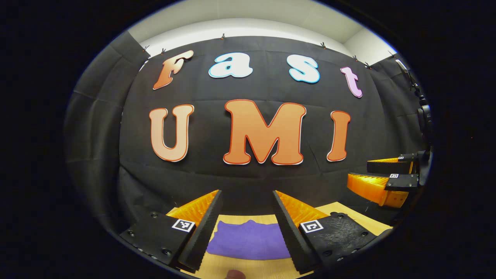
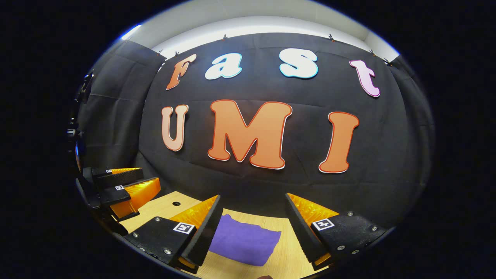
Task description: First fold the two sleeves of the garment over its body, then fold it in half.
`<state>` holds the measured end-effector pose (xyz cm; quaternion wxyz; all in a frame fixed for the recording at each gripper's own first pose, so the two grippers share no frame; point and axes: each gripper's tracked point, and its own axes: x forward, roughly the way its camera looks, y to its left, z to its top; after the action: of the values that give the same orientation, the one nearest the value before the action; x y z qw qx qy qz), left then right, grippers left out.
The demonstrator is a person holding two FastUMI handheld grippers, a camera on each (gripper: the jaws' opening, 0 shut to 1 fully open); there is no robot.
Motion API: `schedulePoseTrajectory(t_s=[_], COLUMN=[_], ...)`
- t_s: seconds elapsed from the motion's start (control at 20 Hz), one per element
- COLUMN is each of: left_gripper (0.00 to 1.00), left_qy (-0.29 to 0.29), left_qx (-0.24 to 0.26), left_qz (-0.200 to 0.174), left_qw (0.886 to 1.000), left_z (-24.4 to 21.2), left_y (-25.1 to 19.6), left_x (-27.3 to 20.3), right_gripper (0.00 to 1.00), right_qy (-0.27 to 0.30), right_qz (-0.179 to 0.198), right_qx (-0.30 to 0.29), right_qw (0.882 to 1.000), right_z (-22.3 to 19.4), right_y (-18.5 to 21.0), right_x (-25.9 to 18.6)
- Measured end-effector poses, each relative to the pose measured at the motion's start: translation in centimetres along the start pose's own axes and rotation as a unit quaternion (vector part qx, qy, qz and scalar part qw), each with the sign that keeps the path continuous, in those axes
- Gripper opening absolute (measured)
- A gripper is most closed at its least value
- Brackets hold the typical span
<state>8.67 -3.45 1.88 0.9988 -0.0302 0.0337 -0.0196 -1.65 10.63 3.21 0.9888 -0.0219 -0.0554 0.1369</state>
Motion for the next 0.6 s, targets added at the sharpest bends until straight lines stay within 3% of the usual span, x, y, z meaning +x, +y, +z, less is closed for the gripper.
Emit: schedulePoseTrajectory(t_s=[0.6], left_gripper=[0.84], left_qy=[-0.022], left_qx=[0.006], left_qz=[0.035], left_qw=[0.999], left_z=[-0.6], left_y=[1.7], left_x=[-2.0], right_gripper=[0.94], right_qy=[0.002], right_qz=[0.007], right_qx=[0.024], right_qw=[1.000], right_z=[-2.6], right_y=[1.4], right_x=[-0.8])
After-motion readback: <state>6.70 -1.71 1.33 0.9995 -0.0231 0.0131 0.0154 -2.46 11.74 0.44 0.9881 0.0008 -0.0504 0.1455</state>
